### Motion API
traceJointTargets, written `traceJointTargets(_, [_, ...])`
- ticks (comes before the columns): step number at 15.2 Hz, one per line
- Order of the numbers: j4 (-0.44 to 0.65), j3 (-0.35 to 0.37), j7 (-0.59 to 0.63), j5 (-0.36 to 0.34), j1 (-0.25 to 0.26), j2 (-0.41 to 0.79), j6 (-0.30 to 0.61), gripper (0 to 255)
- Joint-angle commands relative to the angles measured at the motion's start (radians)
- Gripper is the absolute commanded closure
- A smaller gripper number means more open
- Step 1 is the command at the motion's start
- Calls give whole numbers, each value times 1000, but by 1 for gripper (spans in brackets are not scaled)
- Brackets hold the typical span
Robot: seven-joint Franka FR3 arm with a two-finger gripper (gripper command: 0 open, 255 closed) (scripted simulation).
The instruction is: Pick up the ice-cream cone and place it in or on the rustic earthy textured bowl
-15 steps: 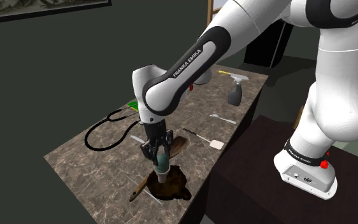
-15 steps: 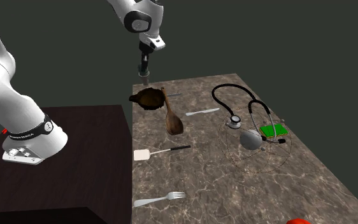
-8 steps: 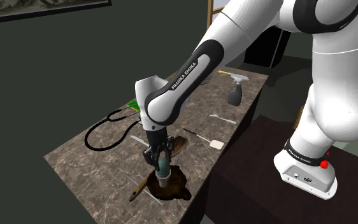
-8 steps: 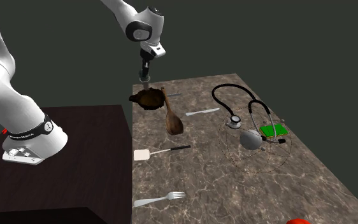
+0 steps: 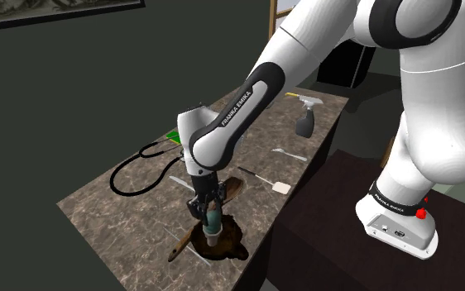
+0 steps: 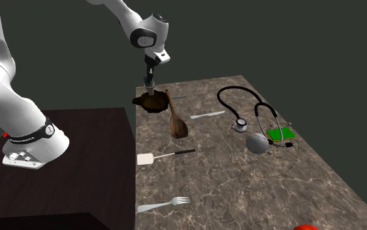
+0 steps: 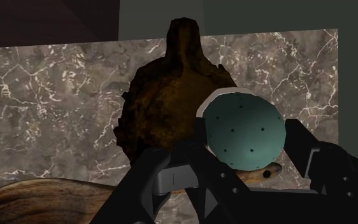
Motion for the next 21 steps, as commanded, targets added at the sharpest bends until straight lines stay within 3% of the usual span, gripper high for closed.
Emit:
traceJointTargets(1, [0, 0, 0, 0, 0, 0, 1, 255])
traceJointTargets(3, [0, 0, 0, 0, 0, 0, 1, 255])
traceJointTargets(4, [0, 0, 0, 0, 0, 0, 1, 0])
traceJointTargets(9, [0, 0, 0, 0, 0, 0, 1, 0])
traceJointTargets(13, [34, -4, -1, -1, -28, -76, -114, 0])
traceJointTargets(21, [34, -5, -1, -1, -28, -76, -114, 0])
